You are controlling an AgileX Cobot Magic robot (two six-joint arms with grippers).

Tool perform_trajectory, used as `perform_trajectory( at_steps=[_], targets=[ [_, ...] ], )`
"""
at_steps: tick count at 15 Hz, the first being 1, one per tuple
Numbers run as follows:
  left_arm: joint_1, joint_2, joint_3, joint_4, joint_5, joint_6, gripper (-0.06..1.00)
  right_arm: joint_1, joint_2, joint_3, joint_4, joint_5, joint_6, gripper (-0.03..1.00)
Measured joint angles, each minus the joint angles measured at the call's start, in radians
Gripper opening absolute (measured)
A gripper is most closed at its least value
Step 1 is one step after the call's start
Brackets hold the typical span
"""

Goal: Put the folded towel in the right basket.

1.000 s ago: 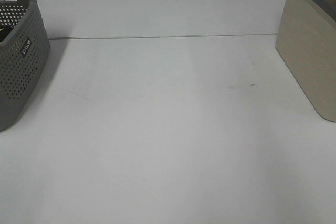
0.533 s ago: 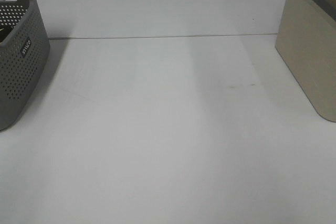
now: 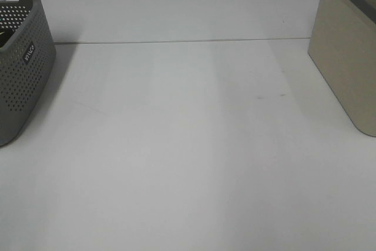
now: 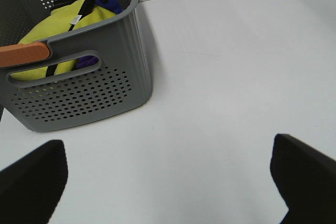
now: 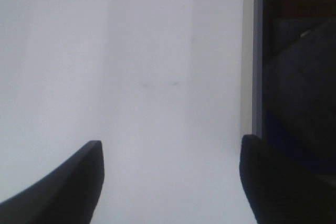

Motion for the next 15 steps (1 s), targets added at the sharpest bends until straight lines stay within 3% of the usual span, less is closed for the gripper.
perform_trajectory(
  at_steps=[5,10,12,15],
  targets=[
    [0.000,0.000,0.000,0.000,0.000,0.000,0.99,0.000,-0.259,0.460,-0.025,-0.004,0.020,0.67],
    [0.000,0.000,0.000,0.000,0.000,0.000,0.99,0.000,-0.574,0.968,-0.085,-0.074,0.041,0.67],
    [0.000,0.000,0.000,0.000,0.000,0.000,0.99,0.000,-0.715,1.079,-0.087,-0.081,0.041,0.67],
    [0.000,0.000,0.000,0.000,0.000,0.000,0.99,0.000,-0.971,1.130,-0.089,-0.088,0.041,0.67]
  ],
)
